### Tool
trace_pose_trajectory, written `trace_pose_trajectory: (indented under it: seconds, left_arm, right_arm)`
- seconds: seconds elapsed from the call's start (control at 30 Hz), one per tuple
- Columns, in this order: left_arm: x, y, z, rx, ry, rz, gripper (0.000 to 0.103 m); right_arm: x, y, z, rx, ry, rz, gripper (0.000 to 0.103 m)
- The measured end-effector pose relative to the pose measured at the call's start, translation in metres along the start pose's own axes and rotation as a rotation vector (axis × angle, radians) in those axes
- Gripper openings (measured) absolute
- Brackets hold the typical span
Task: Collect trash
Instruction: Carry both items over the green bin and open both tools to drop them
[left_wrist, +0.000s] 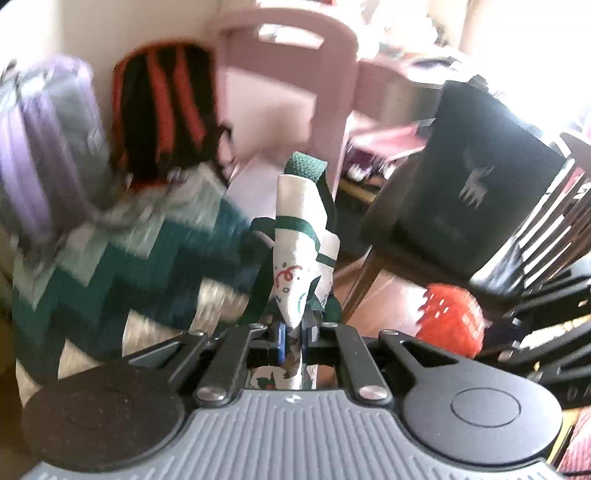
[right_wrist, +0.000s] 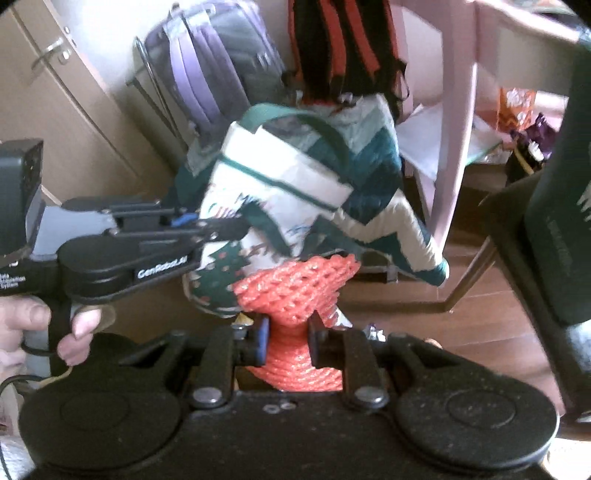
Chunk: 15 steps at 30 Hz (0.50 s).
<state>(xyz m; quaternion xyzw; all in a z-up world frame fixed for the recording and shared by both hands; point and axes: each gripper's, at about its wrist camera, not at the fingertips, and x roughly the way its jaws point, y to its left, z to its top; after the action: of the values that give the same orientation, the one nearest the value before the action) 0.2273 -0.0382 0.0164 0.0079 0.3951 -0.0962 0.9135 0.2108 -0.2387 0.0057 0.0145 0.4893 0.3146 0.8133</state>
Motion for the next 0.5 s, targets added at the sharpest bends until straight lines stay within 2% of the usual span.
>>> trace_pose_trajectory:
  seconds: [0.17, 0.5]
  left_arm:
    - [-0.015, -0.029, 0.049, 0.048, -0.089, -0.024, 0.007]
    - [-0.044, -0.106, 0.158, 0.148, -0.258, -0.082, 0.007]
  right_arm:
    - [-0.041, -0.010, 0.015, -0.005, -0.059, -0.026, 0.019]
    - [-0.114, -0.045, 0.053, -0.021, -0.198, -0.147, 0.019]
